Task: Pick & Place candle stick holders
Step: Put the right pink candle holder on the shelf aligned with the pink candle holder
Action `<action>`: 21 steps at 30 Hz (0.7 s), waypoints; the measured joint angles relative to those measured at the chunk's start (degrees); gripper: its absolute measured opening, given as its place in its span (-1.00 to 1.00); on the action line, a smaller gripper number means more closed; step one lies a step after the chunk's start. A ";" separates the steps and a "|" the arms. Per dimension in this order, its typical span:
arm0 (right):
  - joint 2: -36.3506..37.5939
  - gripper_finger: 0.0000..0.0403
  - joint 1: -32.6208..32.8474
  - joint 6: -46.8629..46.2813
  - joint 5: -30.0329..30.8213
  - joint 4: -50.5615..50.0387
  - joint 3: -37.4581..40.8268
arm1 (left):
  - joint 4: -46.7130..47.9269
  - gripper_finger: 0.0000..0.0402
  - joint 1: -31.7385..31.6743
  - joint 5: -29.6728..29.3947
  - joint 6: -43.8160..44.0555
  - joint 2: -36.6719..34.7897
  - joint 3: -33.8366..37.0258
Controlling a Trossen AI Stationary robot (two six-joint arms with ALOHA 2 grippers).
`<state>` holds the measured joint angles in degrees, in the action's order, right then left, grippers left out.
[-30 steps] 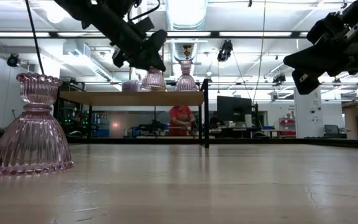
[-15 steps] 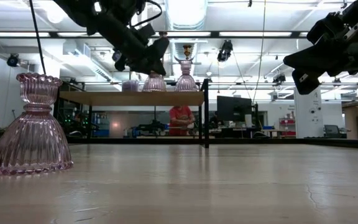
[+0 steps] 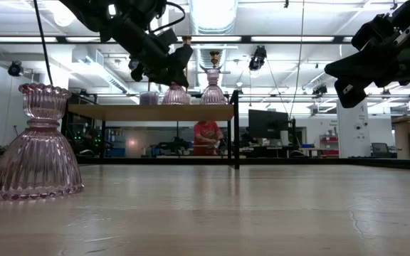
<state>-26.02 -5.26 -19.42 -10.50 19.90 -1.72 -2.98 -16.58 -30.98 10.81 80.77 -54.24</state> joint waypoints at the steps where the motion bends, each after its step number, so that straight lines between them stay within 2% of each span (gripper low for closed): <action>1: 0.00 -0.96 0.00 0.00 0.00 0.00 0.00 | -0.01 -0.26 0.00 0.01 0.00 0.00 0.00; 12: 0.01 -0.96 -0.01 0.00 0.00 0.00 0.00 | -0.05 -0.15 -0.02 -0.74 -1.13 0.00 -0.02; 21: 0.00 -0.96 0.00 0.00 0.00 0.00 0.00 | -0.04 0.08 0.02 -0.68 -1.71 -0.51 -0.09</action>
<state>-26.02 -5.26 -19.42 -10.50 19.90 -1.72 -3.01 -16.56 -31.66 9.10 80.26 -54.33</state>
